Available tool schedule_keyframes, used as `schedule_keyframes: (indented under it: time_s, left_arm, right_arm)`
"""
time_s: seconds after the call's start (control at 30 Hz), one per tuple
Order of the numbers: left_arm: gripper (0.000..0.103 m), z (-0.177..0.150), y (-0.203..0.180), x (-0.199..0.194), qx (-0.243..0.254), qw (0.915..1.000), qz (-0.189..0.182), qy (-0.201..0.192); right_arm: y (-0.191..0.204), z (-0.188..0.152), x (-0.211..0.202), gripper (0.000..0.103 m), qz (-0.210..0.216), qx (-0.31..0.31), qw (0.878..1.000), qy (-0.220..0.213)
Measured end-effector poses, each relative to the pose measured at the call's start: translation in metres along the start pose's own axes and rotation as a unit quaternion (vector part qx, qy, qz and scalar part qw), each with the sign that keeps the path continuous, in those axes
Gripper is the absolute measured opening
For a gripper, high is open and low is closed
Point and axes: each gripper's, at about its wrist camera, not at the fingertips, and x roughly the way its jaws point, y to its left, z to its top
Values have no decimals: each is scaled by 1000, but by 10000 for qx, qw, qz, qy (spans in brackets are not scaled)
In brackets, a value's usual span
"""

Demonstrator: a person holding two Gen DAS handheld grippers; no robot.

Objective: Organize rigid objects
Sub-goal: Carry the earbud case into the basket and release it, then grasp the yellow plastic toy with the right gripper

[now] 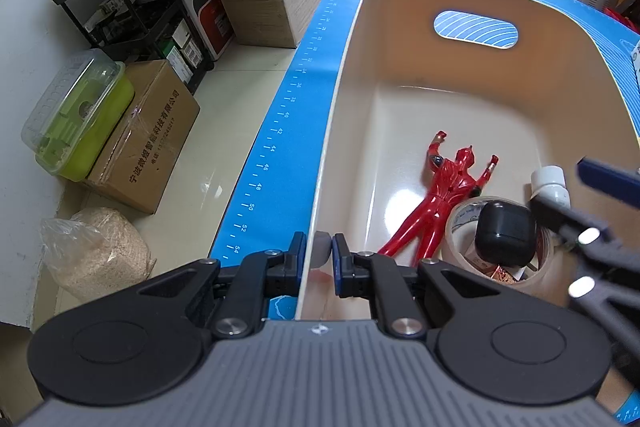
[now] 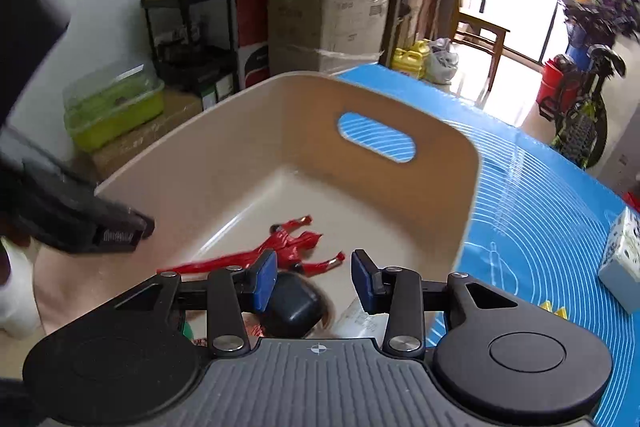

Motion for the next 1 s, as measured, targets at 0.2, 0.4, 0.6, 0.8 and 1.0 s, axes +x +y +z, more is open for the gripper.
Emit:
schedule_keyframes:
  time_s: [0.2,0.4,0.6,0.8,1.0]
  left_arm:
    - [16,0,0,1,-8,10000,19,-5]
    - [16,-1,-1,0,-14,10000,37,-7]
    - [16,0,-1,0,-18,10000,42,-4]
    - [16,0,-1,0,-10,10000,65,-5]
    - [16,-1,-3,0,-7,10000,90,-7]
  right_arm:
    - [-35,2,-18,51,-168,413,9988,-223]
    - [-75,7,-33,51,-411,874,9941,-490]
    - [-123,2,-41,51,-920,1140,9873,-618]
    - [-166,-18,-17,51,-1113,1642,9800,-147]
    - [-173,-46,15,51,-1001,1910,9755,427]
